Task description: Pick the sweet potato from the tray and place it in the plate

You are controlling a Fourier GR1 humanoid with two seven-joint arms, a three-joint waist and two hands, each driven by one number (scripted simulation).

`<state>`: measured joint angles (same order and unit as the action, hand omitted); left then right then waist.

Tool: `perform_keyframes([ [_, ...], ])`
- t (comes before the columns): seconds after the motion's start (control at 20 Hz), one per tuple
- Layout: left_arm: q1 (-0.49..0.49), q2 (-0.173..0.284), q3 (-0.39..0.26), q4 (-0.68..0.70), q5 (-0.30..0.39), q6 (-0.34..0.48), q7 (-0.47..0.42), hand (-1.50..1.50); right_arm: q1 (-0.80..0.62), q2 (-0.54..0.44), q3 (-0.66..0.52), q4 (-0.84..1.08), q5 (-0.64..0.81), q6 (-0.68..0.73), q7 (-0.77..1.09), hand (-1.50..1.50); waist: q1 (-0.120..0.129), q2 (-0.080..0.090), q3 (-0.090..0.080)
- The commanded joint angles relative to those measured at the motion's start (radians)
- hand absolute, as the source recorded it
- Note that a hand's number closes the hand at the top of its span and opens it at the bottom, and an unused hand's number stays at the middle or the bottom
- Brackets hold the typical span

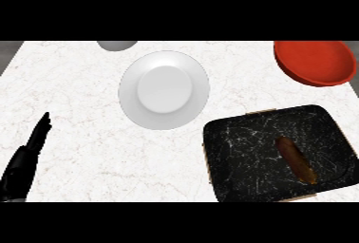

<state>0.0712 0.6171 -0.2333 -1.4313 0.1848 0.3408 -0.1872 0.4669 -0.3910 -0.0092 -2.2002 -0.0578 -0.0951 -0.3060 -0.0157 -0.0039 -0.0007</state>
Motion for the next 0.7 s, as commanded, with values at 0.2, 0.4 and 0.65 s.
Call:
perform_keyframes([
  [0.2, -0.014, -0.007, 0.016, 0.000, -0.006, -0.015, -0.004, 0.00, 0.088, -0.239, -0.111, -0.122, 0.178, 0.083, 0.298, -1.50, 0.008, 0.005, -0.002],
  [0.4, -0.002, -0.012, 0.004, -0.031, -0.027, -0.016, 0.024, 0.00, 0.005, -0.301, -0.112, -0.136, 0.193, 0.139, 0.529, -1.50, 0.025, 0.007, -0.001],
  [0.65, -0.018, -0.025, 0.016, -0.013, -0.042, -0.038, -0.002, 0.00, -0.169, -0.366, -0.046, -0.026, 0.224, 0.223, 0.697, -1.50, 0.039, 0.009, -0.001],
])
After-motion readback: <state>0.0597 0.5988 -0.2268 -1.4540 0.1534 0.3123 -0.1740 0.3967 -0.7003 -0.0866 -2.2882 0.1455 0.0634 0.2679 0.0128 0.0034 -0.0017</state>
